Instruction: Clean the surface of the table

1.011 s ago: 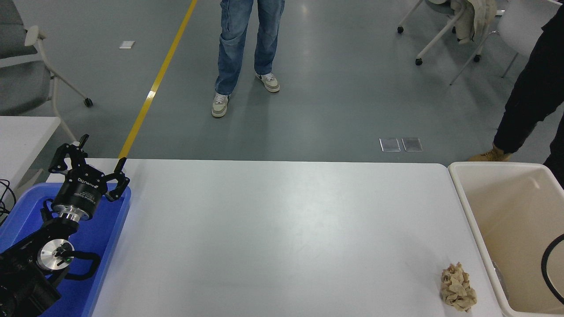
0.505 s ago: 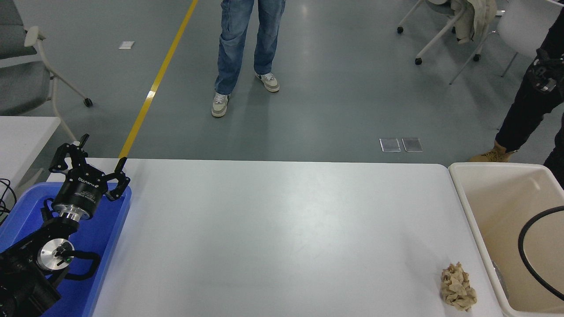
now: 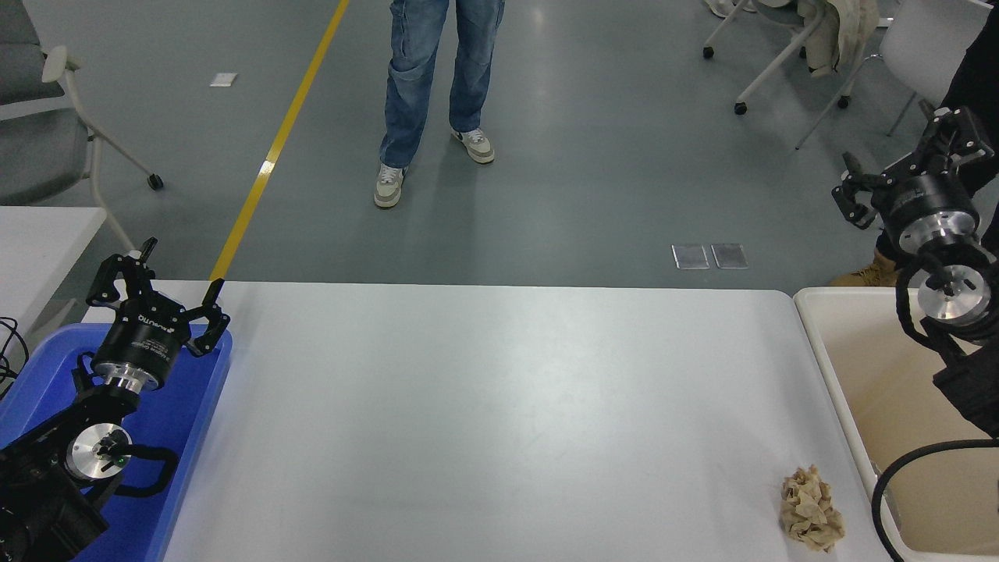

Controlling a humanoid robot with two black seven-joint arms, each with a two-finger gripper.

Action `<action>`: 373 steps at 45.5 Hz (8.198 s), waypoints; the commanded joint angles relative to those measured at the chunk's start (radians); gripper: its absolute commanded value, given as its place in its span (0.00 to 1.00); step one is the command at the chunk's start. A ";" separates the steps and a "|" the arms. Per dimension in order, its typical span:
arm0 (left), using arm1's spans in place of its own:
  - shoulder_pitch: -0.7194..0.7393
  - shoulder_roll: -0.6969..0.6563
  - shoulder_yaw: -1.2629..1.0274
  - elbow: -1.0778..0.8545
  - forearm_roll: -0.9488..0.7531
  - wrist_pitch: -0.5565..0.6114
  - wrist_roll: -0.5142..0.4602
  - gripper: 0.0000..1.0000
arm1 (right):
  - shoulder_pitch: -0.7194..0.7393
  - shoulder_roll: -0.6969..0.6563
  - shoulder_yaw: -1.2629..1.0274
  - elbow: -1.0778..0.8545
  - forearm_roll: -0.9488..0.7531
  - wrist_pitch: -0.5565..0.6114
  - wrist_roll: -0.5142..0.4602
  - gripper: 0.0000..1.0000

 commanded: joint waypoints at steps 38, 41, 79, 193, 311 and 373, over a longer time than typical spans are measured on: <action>0.000 -0.001 0.000 0.000 0.000 0.001 0.000 1.00 | -0.007 -0.042 -0.201 -0.001 -0.011 0.006 0.085 0.99; 0.000 0.000 0.000 0.000 0.000 0.000 0.000 1.00 | 0.012 -0.072 -0.273 -0.002 -0.011 0.006 0.087 0.99; 0.000 0.000 0.000 0.000 0.000 0.000 0.000 1.00 | 0.509 -0.269 -1.336 0.013 -0.328 0.174 0.087 0.99; 0.000 0.000 0.000 0.000 0.000 0.000 0.000 1.00 | 0.460 -0.154 -1.938 0.485 -1.011 0.079 0.246 0.99; 0.000 0.000 0.000 0.000 0.000 0.001 0.000 1.00 | 0.622 -0.220 -1.582 0.324 -0.687 -0.093 0.518 0.00; 0.000 -0.001 0.000 0.000 0.000 0.000 0.000 1.00 | 0.256 -0.152 -0.935 -0.392 -0.055 -0.064 -0.045 0.00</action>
